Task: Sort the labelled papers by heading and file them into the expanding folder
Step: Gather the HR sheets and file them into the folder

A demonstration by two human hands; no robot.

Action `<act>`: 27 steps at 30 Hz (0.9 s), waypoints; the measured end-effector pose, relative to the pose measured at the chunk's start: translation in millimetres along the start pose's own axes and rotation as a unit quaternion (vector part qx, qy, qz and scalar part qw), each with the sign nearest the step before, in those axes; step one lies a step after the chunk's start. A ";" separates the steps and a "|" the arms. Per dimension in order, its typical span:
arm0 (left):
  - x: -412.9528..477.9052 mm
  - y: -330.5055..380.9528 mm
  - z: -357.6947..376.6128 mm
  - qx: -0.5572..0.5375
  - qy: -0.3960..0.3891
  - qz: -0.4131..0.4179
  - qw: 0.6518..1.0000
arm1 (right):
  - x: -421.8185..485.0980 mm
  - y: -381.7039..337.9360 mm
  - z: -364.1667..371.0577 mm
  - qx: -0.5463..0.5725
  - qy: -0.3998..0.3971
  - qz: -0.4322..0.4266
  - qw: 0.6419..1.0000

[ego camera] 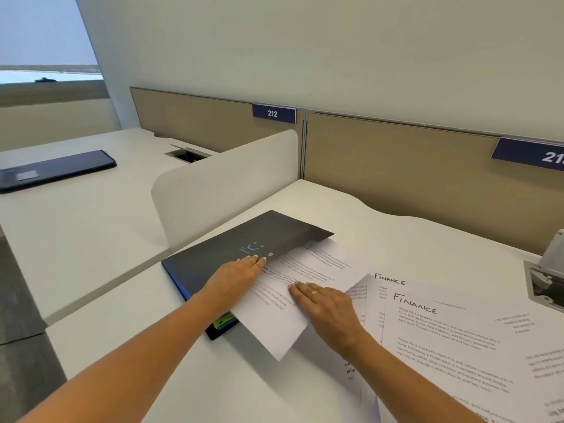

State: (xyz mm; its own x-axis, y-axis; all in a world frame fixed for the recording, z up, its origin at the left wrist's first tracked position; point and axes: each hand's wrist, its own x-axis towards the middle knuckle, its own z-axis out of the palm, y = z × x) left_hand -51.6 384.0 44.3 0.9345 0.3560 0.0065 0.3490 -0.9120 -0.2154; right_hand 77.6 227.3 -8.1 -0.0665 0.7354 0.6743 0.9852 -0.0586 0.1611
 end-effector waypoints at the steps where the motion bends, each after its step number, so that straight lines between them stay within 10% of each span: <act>1: -0.1 0.4 -1.5 -0.002 -0.002 0.000 1.000 | 2.0 -4.6 2.9 -0.007 0.000 0.007 1.000; 27: -3.1 -11.2 -13.6 -0.070 0.061 -0.009 0.996 | 40.3 -1.8 34.8 0.071 -0.136 -0.020 0.988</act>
State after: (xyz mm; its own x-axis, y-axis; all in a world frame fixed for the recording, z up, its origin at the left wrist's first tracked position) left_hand -57.4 390.3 59.9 0.9268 0.3525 0.1296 0.3638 -0.9283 -0.0771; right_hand 78.7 280.5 -6.3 -0.0802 0.8902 0.4485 0.9961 0.0555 0.0680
